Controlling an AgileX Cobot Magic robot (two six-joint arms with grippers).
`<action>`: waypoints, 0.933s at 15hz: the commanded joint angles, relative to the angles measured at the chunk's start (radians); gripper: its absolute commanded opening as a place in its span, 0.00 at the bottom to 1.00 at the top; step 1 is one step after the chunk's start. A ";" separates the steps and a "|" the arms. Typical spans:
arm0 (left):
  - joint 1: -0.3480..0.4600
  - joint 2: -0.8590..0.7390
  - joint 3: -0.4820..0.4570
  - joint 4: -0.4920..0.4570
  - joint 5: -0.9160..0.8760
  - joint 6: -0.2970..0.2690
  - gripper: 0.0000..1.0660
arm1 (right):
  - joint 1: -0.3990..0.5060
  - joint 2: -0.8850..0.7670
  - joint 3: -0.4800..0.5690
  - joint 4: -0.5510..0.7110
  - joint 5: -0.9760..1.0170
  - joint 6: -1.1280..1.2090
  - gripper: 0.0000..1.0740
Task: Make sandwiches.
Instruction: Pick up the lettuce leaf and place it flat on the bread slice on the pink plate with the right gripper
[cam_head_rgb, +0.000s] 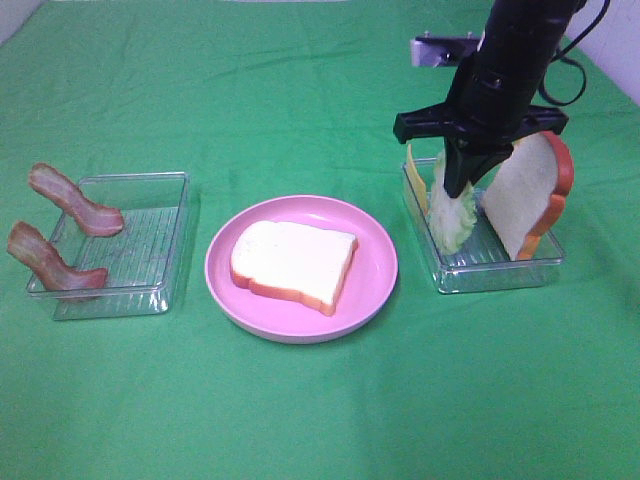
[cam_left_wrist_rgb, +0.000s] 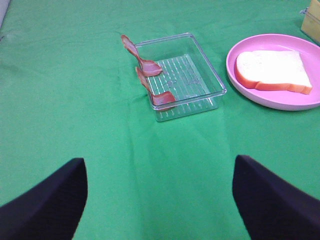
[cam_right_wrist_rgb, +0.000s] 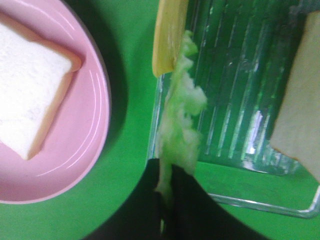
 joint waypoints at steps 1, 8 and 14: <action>-0.006 -0.020 0.001 -0.005 -0.010 -0.001 0.72 | 0.001 -0.094 -0.007 -0.066 0.009 0.041 0.00; -0.006 -0.020 0.001 -0.005 -0.010 -0.001 0.72 | 0.002 -0.289 -0.007 0.216 -0.020 -0.084 0.00; -0.006 -0.020 0.001 -0.005 -0.010 -0.001 0.72 | 0.029 -0.131 0.134 0.916 -0.027 -0.574 0.00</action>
